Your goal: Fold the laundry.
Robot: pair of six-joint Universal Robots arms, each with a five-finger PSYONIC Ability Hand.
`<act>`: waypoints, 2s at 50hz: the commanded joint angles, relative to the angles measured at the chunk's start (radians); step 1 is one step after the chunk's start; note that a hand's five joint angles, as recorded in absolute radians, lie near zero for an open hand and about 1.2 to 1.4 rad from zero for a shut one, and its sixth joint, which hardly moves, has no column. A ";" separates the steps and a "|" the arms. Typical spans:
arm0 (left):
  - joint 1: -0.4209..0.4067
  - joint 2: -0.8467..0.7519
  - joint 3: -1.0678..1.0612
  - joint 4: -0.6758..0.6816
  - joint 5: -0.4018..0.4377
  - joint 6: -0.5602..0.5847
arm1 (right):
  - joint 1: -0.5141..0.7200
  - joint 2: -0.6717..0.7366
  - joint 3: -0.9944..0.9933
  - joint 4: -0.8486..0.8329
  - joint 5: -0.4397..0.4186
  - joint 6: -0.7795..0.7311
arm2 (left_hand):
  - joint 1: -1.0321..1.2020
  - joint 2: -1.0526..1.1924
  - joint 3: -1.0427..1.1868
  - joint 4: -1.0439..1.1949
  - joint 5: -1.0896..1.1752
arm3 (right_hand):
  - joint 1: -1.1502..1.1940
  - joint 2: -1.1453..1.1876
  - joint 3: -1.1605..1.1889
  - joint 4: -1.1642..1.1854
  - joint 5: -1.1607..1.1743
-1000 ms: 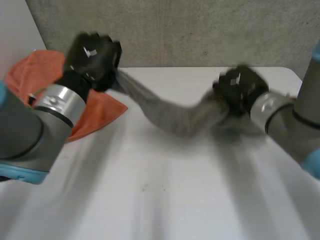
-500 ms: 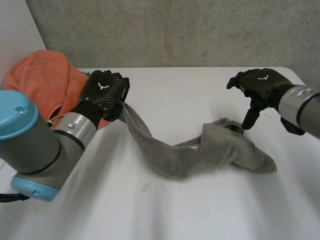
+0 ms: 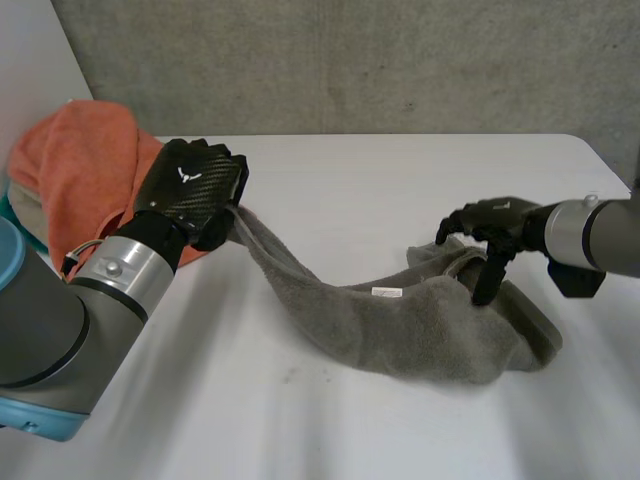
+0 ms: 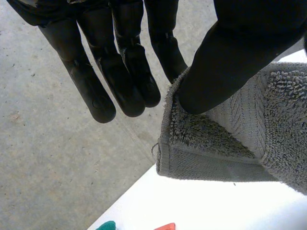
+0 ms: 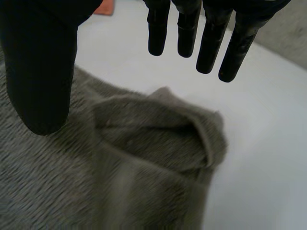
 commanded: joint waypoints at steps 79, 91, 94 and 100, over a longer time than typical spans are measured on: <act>0.028 -0.350 0.049 0.275 -0.115 0.186 | 0.053 -0.084 0.480 -0.741 0.263 -0.071 | 0.261 0.199 0.202 0.194 0.237 | 0.543 0.506 0.494 0.497 0.494; 0.045 -0.287 0.035 0.254 -0.115 0.182 | -0.061 -0.156 0.400 -0.657 0.193 0.185 | 0.261 0.199 0.202 0.194 0.237 | 0.166 0.129 0.117 0.119 0.117; 0.045 -0.287 0.035 0.254 -0.115 0.182 | -0.073 -0.155 0.362 -0.603 0.170 0.180 | 0.261 0.199 0.202 0.194 0.237 | 0.181 0.143 0.132 0.134 0.132; 0.045 -0.287 0.036 0.254 -0.115 0.182 | -0.090 -0.136 0.268 -0.503 0.151 0.142 | 0.261 0.199 0.202 0.194 0.237 | 0.585 0.548 0.536 0.539 0.536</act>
